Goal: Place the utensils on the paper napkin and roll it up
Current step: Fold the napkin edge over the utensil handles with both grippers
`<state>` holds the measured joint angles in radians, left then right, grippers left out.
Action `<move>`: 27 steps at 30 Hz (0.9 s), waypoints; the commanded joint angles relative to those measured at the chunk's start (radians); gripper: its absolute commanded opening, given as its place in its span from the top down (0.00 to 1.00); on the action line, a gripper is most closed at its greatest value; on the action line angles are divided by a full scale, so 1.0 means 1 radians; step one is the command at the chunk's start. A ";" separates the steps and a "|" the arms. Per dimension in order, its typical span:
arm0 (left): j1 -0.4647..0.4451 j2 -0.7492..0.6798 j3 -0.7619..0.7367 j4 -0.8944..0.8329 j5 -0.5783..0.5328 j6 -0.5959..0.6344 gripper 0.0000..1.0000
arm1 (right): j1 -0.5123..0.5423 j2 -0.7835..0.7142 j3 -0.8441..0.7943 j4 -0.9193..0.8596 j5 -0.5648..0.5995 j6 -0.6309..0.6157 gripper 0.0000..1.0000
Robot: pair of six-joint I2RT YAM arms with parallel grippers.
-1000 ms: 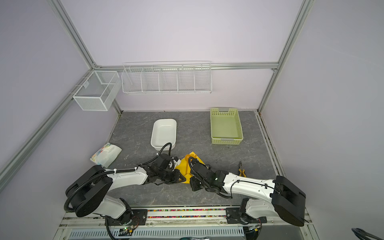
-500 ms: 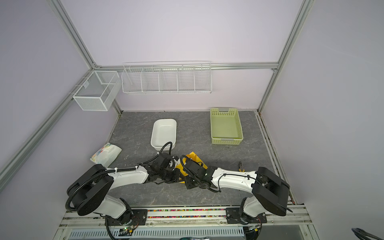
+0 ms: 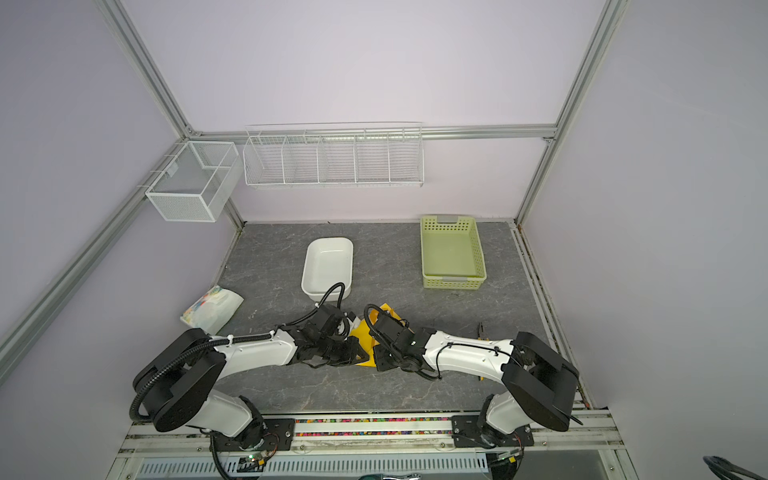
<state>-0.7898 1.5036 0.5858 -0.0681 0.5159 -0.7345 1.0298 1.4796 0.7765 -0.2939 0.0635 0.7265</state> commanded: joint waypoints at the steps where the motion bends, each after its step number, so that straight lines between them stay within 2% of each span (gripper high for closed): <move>1: 0.009 -0.018 0.023 -0.049 -0.038 0.035 0.87 | -0.015 0.025 0.015 -0.006 0.007 0.017 0.84; 12: 0.009 -0.015 0.011 -0.084 -0.060 0.058 0.88 | -0.049 0.069 0.021 0.025 -0.036 0.002 0.85; 27: 0.009 -0.035 -0.030 -0.029 -0.032 0.014 0.89 | -0.077 0.099 0.024 0.052 -0.078 -0.007 0.88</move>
<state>-0.7853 1.4914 0.5694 -0.1032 0.4873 -0.7067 0.9615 1.5600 0.7837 -0.2516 -0.0013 0.7208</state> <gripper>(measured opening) 0.115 0.127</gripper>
